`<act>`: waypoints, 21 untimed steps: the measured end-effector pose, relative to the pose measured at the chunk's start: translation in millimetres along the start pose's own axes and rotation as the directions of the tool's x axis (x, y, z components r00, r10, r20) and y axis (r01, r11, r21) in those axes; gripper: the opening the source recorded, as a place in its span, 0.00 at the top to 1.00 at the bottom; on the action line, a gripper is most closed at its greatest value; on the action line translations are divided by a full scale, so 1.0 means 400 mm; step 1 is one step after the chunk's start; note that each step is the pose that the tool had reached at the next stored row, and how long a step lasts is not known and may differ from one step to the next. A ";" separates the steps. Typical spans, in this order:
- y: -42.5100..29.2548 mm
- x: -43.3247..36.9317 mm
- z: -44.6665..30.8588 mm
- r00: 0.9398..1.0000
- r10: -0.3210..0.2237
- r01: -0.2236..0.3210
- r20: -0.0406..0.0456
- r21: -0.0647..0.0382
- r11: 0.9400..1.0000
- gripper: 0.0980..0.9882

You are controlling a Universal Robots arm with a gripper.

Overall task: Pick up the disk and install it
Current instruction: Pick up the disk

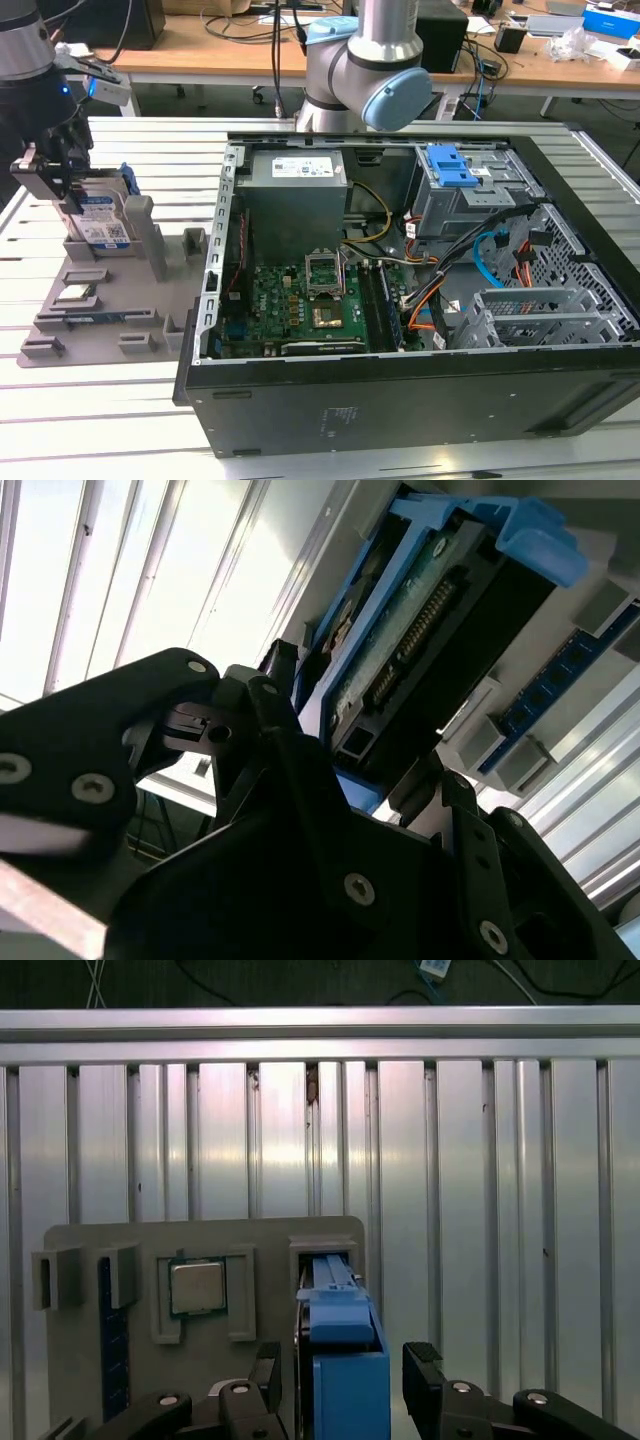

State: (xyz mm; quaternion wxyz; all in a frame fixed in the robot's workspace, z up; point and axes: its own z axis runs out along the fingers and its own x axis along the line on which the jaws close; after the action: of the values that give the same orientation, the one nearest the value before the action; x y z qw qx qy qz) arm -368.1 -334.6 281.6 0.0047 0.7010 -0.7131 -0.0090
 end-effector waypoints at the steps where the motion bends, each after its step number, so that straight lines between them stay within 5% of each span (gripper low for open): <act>1: 0.000 0.000 0.000 1.000 0.000 0.000 0.000 0.000 1.000 0.44; 3: 0.000 0.000 0.001 1.000 0.000 0.000 0.000 0.000 1.000 0.45; 6: 0.000 0.000 0.002 1.000 0.000 0.000 0.000 0.000 1.000 0.70; 21: 0.000 0.000 0.006 1.000 0.000 0.000 0.000 0.000 1.000 0.70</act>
State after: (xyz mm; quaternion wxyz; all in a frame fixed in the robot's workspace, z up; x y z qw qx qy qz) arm -368.1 -334.6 279.3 0.0046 0.7010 -0.7131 -0.0090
